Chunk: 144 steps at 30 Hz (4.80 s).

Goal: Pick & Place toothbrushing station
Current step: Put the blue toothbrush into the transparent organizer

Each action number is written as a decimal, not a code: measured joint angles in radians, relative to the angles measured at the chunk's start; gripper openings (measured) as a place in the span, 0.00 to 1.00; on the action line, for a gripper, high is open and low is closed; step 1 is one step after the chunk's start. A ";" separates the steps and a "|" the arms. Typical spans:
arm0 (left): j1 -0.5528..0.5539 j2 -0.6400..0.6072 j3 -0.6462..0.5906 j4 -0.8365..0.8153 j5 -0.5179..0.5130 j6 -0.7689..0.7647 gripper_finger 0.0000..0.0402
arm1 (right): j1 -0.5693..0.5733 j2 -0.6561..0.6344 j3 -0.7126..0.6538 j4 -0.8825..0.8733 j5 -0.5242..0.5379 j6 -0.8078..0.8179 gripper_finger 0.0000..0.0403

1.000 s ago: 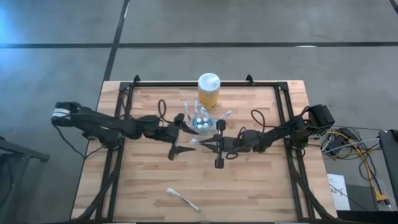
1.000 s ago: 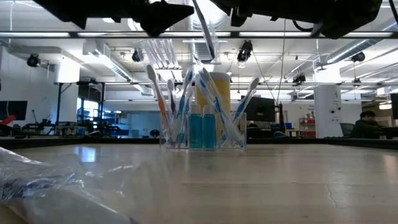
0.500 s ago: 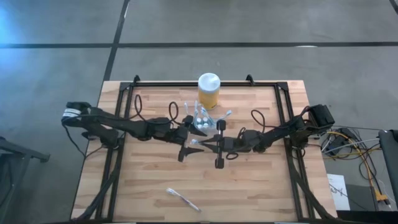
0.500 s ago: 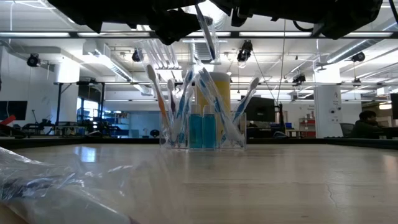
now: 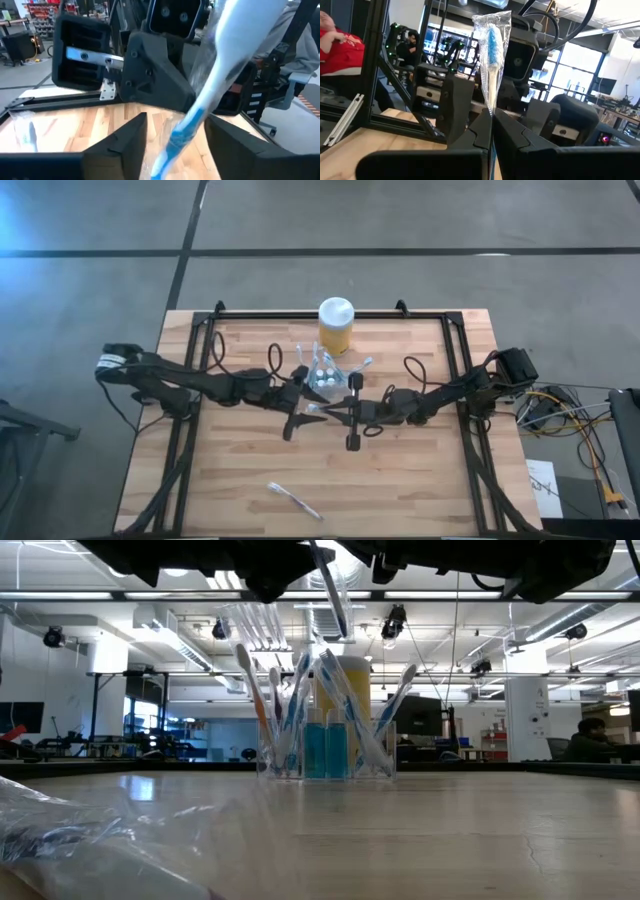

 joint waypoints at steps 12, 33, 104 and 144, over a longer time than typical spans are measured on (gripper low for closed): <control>-0.002 0.005 -0.002 -0.005 0.004 0.039 0.08 | -0.001 0.000 0.000 -0.004 0.000 0.000 0.02; -0.002 -0.395 -0.180 -0.231 -0.067 -0.019 0.05 | 0.023 -0.261 -0.167 -0.203 0.024 0.176 0.24; 0.156 -0.352 -0.374 -0.069 -0.191 -0.010 0.05 | 0.125 -0.447 -0.462 -0.061 0.235 0.163 0.09; 0.314 -0.021 -0.311 0.025 0.001 -0.140 0.28 | 0.125 -0.447 -0.463 -0.060 0.235 0.157 0.09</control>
